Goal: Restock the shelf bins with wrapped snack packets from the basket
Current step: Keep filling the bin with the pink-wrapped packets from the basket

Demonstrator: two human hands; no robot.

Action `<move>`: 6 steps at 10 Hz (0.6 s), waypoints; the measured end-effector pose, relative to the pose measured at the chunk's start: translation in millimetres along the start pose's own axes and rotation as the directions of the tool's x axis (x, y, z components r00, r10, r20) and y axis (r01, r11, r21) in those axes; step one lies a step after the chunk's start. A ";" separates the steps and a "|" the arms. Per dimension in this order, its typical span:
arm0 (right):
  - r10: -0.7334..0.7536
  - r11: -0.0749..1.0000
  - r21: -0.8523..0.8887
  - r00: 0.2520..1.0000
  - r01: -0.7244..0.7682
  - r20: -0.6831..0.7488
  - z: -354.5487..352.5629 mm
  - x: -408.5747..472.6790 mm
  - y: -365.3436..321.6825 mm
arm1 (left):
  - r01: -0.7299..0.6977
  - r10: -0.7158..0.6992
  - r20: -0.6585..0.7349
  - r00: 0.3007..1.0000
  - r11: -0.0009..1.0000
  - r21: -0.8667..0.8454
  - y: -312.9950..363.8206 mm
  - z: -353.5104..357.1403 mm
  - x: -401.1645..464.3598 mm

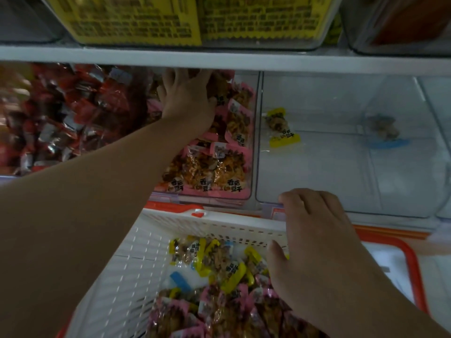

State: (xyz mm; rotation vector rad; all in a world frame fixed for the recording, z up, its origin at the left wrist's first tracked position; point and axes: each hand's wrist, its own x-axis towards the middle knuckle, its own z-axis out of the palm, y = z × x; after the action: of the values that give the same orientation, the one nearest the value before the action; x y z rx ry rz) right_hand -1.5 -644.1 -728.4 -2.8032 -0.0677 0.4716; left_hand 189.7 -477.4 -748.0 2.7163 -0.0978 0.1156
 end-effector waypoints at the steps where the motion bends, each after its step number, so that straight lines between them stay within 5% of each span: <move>1: 0.003 1.000 -0.007 1.000 -0.003 0.003 2.8 8.1 8.1 | 0.000 0.001 -0.012 1.000 1.000 0.015 -4.0 -4.7 -4.1; 3: 0.024 0.998 0.067 0.999 -0.022 -0.023 2.9 7.4 10.1 | -0.061 0.058 -0.079 0.995 0.997 -0.039 -34.6 -18.5 -59.5; 5: -0.187 0.965 0.124 0.936 0.233 -0.299 12.5 -14.0 -13.9 | 0.096 -0.098 -0.018 0.995 0.991 -0.097 -62.3 -56.8 -193.9; 6: -0.279 0.946 0.145 0.956 0.289 -0.087 33.0 -25.6 -28.1 | 0.276 -0.273 0.118 0.955 0.961 -0.013 -82.3 -63.9 -246.5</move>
State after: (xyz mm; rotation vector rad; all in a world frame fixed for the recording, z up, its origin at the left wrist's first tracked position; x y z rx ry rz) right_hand -36.5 -610.4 -741.8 -2.5948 -0.3984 0.3000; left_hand -52.5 -363.6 -746.8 2.6747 0.2435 -0.1237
